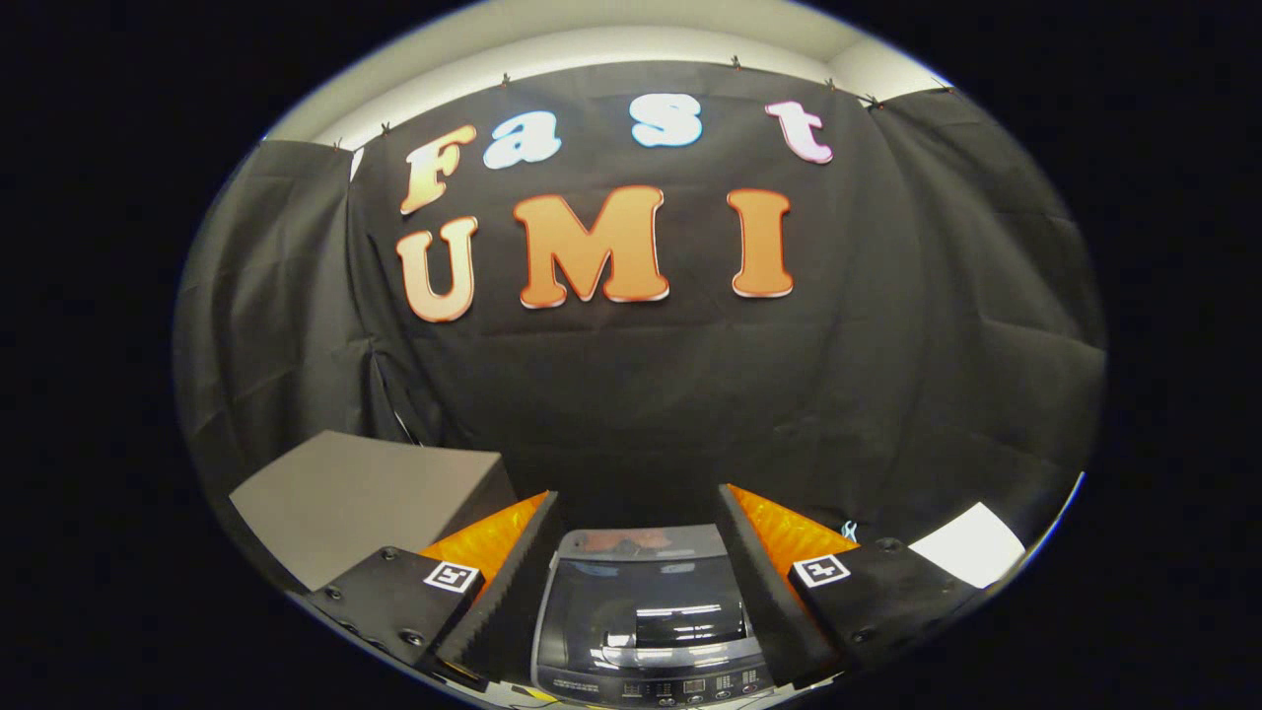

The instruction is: Put the clothes into the washing machine and then close the washing machine lid.

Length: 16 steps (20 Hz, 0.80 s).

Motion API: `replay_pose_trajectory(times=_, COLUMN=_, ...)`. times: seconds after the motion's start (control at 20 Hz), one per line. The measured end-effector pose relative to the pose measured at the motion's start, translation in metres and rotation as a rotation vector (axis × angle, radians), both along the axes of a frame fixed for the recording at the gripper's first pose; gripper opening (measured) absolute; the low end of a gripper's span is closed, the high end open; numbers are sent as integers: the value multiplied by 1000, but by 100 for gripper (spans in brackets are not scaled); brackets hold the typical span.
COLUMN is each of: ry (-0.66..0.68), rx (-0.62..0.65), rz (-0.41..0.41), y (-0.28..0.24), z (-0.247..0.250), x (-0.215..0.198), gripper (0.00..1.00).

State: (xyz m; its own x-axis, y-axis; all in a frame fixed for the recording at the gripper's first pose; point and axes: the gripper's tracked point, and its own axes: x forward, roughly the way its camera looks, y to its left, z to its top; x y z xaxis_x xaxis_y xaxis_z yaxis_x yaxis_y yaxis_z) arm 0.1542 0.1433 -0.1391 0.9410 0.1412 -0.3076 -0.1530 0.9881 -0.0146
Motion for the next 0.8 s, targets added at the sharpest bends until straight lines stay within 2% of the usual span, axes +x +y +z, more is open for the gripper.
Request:
replay_pose_trajectory(times=0.3, ry=-111, rx=74, rz=-29, y=-20, z=75, x=-43, gripper=100)
replay_pose_trajectory(times=0.8, ry=-214, rx=4, rz=-68, y=-131, z=143, x=-58, gripper=100)
